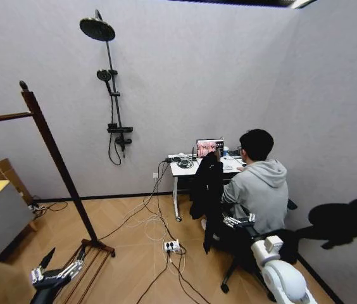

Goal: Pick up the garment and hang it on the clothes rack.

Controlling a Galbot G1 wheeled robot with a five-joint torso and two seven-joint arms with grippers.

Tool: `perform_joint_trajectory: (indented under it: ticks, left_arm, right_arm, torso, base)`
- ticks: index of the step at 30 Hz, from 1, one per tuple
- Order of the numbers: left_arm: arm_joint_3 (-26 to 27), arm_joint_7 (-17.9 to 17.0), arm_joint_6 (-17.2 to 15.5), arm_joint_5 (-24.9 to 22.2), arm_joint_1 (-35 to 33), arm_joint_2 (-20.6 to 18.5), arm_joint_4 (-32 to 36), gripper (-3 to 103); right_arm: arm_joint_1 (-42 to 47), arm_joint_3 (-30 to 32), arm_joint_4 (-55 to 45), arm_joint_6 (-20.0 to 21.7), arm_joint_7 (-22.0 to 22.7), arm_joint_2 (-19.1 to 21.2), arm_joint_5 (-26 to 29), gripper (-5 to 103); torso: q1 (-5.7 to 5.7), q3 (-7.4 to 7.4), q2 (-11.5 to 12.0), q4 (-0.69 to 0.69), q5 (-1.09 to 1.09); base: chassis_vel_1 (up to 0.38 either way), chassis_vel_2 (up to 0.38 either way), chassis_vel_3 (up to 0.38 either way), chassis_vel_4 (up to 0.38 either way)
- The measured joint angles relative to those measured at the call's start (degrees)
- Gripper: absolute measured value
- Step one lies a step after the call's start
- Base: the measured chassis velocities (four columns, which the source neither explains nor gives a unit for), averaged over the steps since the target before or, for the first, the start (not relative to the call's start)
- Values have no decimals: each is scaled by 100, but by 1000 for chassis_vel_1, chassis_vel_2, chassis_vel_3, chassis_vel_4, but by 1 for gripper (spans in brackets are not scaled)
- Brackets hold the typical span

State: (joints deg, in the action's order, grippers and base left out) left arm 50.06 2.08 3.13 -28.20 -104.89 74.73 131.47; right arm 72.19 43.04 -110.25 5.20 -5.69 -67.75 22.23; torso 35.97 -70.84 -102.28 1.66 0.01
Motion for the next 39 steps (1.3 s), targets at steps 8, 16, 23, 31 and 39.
perform_joint_trajectory:
  ticks: [8, 16, 23, 31, 39]
  left_arm:
    - [0, 0, 0, 0, -1, -1, 0, 100]
    - [0, 0, 0, 0, -3, 0, 0, 100]
    - [0, 0, 0, 0, 0, 0, 0, 100]
    - [0, 1, 0, 0, -1, 0, 0, 100]
    - [0, 0, 0, 0, -1, 0, 0, 100]
  right_arm:
    - [-1077, 187, 402, 533, 259, 853, 518, 100]
    - [-2484, -389, 1464, 569, -49, 1402, 934, 100]
    - [-3781, -1163, 2678, 459, -606, 1537, 1220, 100]
    - [-3861, -1625, 2378, 840, 202, 1321, 1214, 100]
    - [-4360, -2168, 2945, 762, 812, 992, 1027, 100]
  torso:
    - [-1, 0, 1, -1, 1]
    - [-12, 3, -6, 1, 0]
    - [2, -1, 1, -3, -1]
    - [-4, 1, -1, 1, -1]
    - [-3, 1, -1, -1, -1]
  base:
    - [-124, 117, 74, -91]
    - [56, -58, -48, 62]
    - [0, 0, 0, 0]
    - [0, 0, 0, 0]
    - [0, 0, 0, 0]
